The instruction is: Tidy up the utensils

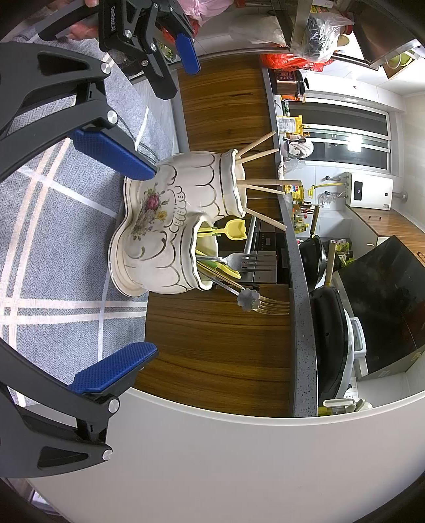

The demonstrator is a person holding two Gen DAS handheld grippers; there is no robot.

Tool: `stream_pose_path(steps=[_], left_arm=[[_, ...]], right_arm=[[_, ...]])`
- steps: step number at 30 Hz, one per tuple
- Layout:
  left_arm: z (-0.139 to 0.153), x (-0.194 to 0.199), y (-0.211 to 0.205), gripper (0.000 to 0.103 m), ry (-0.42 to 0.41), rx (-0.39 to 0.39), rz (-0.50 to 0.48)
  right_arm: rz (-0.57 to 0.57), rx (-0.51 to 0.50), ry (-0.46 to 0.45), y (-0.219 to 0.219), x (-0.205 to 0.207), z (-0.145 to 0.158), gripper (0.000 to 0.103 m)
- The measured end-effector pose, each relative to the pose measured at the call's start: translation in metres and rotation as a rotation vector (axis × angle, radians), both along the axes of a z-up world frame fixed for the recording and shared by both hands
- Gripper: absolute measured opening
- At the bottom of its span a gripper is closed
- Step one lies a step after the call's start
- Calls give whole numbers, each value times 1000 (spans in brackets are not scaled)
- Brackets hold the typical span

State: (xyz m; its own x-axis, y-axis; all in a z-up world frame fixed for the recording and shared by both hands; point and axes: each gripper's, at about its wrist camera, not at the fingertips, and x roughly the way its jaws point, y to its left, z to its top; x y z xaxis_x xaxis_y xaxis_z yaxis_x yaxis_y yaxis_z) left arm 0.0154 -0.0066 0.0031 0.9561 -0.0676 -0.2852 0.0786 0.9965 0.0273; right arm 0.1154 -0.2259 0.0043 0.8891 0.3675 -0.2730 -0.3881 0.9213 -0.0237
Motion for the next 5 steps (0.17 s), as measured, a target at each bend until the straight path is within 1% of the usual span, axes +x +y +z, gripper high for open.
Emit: stream_pose_path(steps=[5], left_arm=[[0,0,1,98,0,-1,2]], right_arm=[[-1,0,1,0,0,0,98]])
